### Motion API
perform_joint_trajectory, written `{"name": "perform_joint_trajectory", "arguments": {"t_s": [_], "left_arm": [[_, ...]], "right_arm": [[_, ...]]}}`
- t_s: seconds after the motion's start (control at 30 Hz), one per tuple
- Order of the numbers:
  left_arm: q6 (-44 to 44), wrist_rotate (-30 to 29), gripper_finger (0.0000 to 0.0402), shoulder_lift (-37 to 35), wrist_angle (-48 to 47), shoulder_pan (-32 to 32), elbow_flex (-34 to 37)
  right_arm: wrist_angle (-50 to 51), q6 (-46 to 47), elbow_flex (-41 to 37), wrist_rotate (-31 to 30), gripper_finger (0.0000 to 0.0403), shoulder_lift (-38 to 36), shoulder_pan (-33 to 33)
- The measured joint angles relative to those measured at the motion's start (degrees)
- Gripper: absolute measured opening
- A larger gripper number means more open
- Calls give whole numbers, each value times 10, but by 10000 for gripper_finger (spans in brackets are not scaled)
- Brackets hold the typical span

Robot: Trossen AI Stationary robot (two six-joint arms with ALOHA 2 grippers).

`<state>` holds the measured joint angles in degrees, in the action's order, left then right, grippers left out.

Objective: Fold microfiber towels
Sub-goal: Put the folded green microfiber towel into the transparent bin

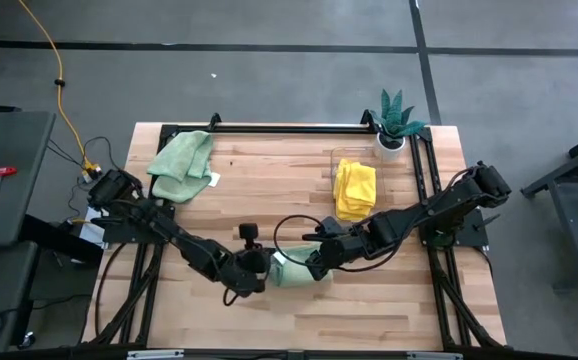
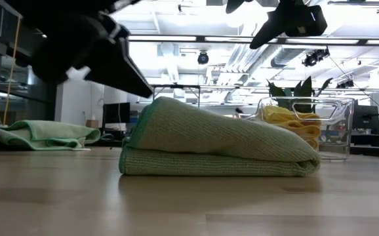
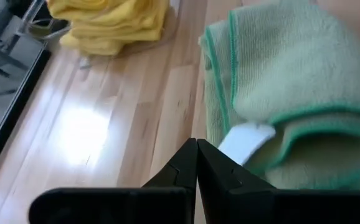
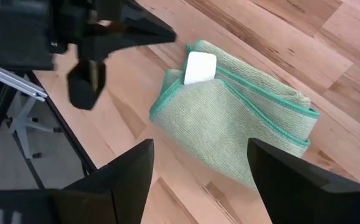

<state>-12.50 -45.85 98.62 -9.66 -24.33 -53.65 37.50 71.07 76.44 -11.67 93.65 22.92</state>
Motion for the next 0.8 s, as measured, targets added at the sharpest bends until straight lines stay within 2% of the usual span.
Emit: {"name": "perform_joint_trajectory", "arguments": {"t_s": [0.1, 0.2, 0.23, 0.37, 0.47, 0.6, 0.8], "left_arm": [[-50, 2, 0, -28, -58, -14, 0], [-109, 43, 0, -51, -41, -36, 14], [-114, 56, 0, -55, -23, -46, 22], [-126, 121, 0, -53, 144, -82, 59], [-115, 123, 0, -33, 234, -89, 63], [-93, 111, 0, -1, 312, -60, 63], [-81, 178, 0, 66, 329, 28, 24]], "right_arm": [[0, 0, 0, 0, 250, 0, 0], [7, 0, 0, -1, 250, 0, 4], [9, 0, 0, -1, 250, 0, 5], [29, 1, 0, -6, 250, 3, 8], [41, 21, -7, -12, 250, 4, 8], [39, 39, -12, -19, 250, 4, 6], [38, 49, -12, -44, 250, 4, 6]]}}
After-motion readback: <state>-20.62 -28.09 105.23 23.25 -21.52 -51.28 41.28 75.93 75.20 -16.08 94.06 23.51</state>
